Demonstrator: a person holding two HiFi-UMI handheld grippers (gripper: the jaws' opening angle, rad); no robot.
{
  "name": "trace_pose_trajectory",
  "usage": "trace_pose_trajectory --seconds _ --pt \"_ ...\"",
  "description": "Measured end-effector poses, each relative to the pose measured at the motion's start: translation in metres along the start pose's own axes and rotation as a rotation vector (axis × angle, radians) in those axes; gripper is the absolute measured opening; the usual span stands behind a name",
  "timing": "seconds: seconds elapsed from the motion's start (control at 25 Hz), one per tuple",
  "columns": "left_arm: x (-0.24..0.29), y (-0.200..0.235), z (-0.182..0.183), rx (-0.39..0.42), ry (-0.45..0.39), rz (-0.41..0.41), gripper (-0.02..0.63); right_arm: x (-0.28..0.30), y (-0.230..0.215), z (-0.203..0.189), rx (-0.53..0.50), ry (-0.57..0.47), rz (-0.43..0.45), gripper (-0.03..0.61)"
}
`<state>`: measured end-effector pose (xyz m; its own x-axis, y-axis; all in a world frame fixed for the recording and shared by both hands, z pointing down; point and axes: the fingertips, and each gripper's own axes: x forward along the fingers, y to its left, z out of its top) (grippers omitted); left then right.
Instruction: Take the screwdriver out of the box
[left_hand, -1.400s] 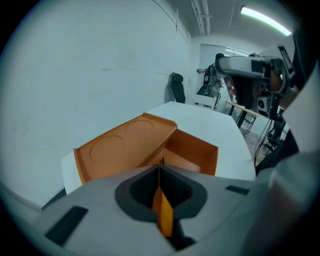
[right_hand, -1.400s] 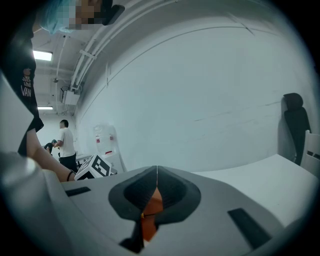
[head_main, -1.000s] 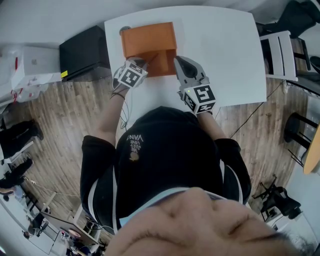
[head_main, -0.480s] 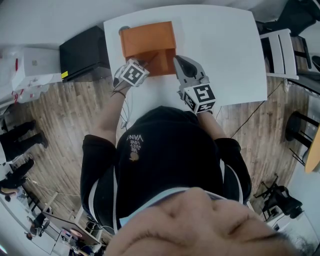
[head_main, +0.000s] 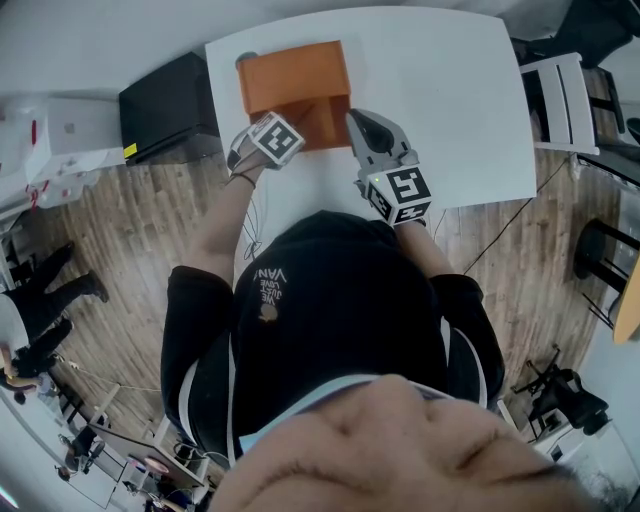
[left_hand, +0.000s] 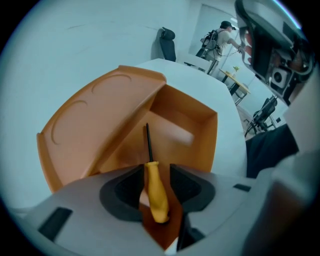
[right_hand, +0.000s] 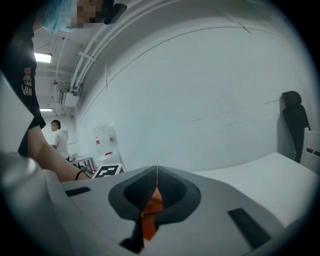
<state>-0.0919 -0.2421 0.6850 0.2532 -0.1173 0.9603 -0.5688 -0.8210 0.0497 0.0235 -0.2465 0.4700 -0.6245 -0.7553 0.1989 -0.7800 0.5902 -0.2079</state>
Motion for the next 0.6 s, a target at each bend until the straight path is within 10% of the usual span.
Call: trace_pose_trajectory --seconds 0.6 --pt "0.022 0.002 -0.011 0.001 0.166 -0.004 0.137 -0.001 -0.007 0.001 0.006 -0.006 0.000 0.012"
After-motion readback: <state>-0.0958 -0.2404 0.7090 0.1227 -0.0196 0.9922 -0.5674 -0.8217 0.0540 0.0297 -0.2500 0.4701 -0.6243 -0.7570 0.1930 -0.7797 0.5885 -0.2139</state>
